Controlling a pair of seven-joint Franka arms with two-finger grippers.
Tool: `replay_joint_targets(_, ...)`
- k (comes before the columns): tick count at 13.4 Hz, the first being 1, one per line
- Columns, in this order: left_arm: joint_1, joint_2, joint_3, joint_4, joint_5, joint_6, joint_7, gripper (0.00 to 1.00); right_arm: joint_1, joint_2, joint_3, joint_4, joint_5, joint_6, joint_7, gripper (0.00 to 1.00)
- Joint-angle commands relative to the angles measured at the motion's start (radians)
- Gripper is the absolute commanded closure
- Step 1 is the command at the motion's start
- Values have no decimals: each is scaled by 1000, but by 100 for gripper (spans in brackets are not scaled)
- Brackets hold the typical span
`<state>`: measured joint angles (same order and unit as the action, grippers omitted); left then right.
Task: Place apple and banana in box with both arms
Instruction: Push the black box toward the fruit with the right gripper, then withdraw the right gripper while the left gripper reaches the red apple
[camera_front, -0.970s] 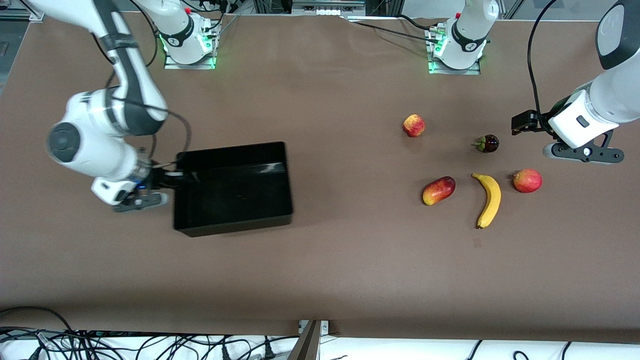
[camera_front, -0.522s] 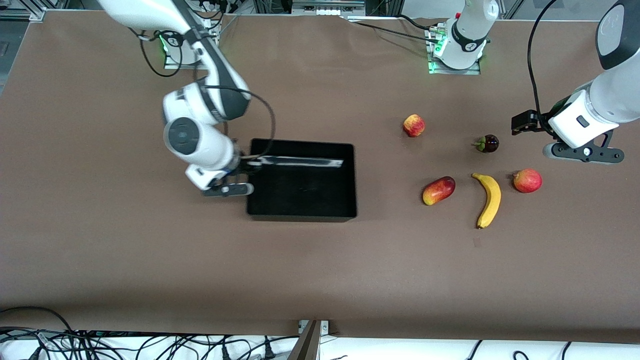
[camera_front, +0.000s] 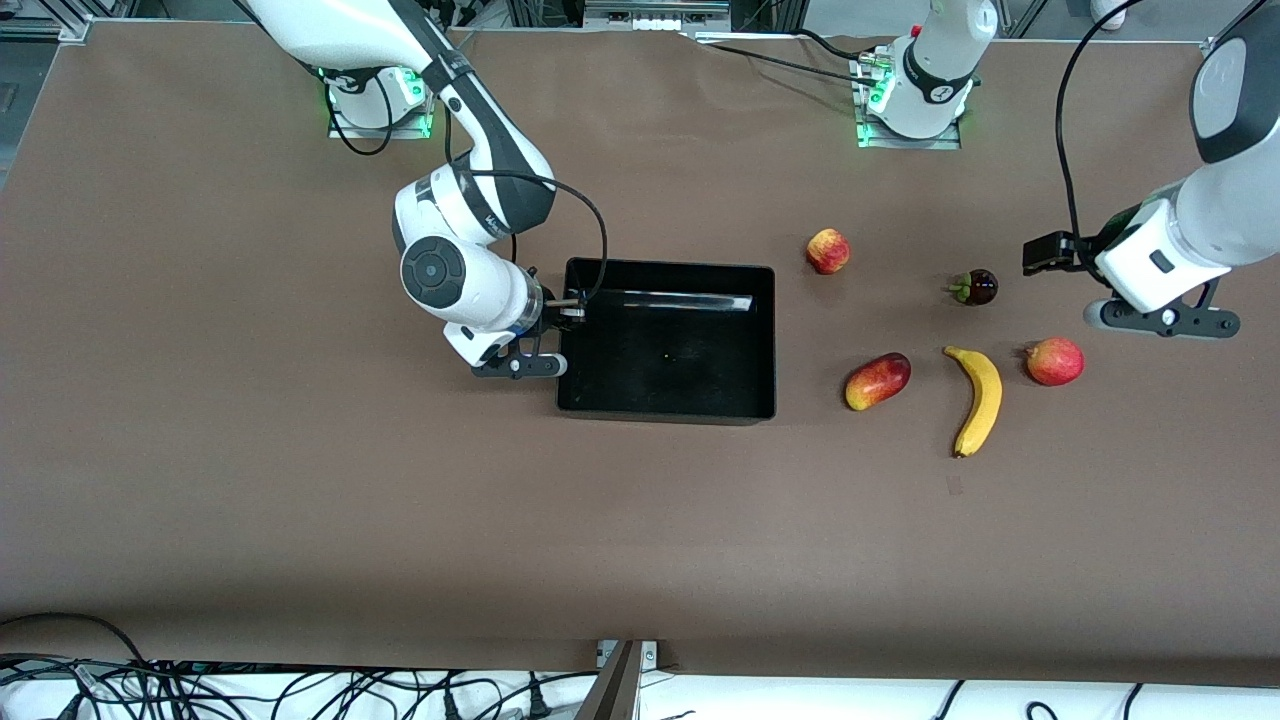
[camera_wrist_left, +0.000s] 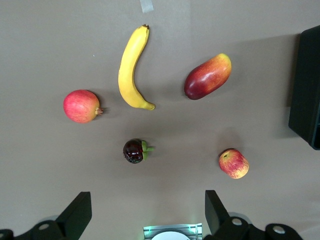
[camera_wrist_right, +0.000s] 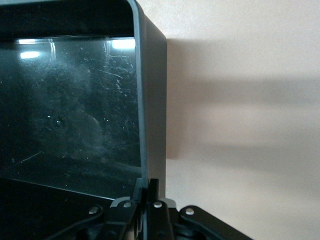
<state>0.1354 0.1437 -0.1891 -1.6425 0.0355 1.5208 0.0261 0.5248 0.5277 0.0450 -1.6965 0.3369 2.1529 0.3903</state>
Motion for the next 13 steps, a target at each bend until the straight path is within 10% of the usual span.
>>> replay_joint_targets(1, 6, 74, -1, 21, 3, 42, 12, 0, 6, 28, -8, 26, 25, 30, -4, 100)
replay_joint_targets(6, 6, 164, -1, -19, 99, 257, 76, 0, 18, 58, -8, 26, 19, 70, -5, 100)
replay_joint_targets(8, 19, 207, -1, -31, 98, 311, 101, 0, 17, 58, -11, 29, 14, 71, -8, 47)
replay_joint_targets(9, 20, 218, -3, -43, 98, 315, 103, 0, 15, 54, -14, 34, 13, 71, -13, 0)
replay_joint_targets(13, 15, 98, -9, -238, 78, 314, 89, 0, 6, 26, -72, 177, -59, -98, -28, 0)
